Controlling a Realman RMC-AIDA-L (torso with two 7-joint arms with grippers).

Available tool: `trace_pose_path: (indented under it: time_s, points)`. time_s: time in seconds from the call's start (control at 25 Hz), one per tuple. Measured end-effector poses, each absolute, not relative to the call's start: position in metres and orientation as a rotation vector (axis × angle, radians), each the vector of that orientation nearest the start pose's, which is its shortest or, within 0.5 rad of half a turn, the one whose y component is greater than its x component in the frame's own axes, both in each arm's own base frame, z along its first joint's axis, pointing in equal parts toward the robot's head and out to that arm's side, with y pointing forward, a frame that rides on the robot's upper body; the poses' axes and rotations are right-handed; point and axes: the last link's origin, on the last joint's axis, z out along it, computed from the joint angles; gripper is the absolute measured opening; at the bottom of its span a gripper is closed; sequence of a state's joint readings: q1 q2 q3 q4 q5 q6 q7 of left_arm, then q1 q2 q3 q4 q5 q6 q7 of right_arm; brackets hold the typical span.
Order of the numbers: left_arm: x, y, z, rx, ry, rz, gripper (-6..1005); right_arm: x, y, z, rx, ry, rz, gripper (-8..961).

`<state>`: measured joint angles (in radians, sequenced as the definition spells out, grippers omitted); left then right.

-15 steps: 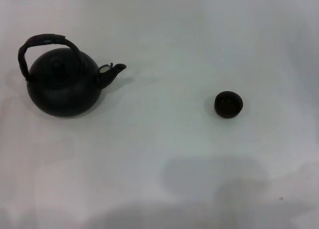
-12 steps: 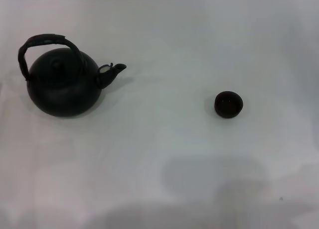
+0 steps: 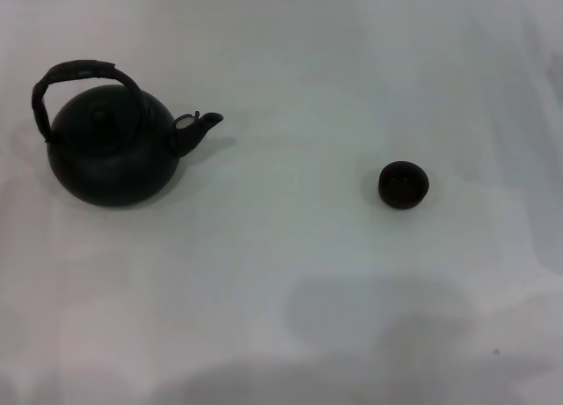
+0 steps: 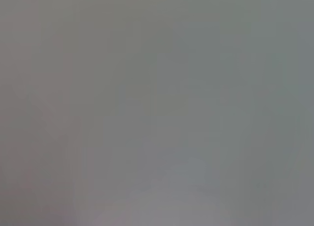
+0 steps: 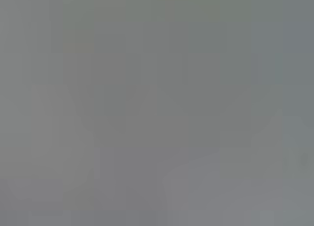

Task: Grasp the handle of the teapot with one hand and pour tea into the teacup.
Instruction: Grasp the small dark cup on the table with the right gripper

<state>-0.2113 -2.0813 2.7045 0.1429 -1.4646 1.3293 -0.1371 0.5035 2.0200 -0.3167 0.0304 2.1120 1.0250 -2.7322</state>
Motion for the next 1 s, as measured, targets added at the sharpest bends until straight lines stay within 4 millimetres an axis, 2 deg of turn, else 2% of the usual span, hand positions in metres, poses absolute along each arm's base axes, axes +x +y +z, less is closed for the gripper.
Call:
trace_pose_path:
  time_s: [0.2,0.4,0.52,0.72,1.0]
  points:
    - [-0.398,0.234,0.008,-1.288,-0.694,-0.592,876,0.370,0.348,0.021,-1.519,0.851,0.724,828]
    - [-0.396,0.234,0.005,-1.318,-0.686,-0.591,876,0.343,0.367,0.030,-1.707,0.818,0.836,829]
    - [-0.395,0.234,0.004,-1.305,-0.698,-0.605,876,0.314,0.386,0.039,-1.919,0.793,0.866,829]
    - [-0.392,0.235,0.002,-1.289,-0.715,-0.630,875,0.271,0.404,0.056,-2.189,0.734,0.793,829]
    - [-0.389,0.238,0.000,-1.304,-0.709,-0.640,875,0.215,0.404,0.062,-2.517,0.614,0.608,828]
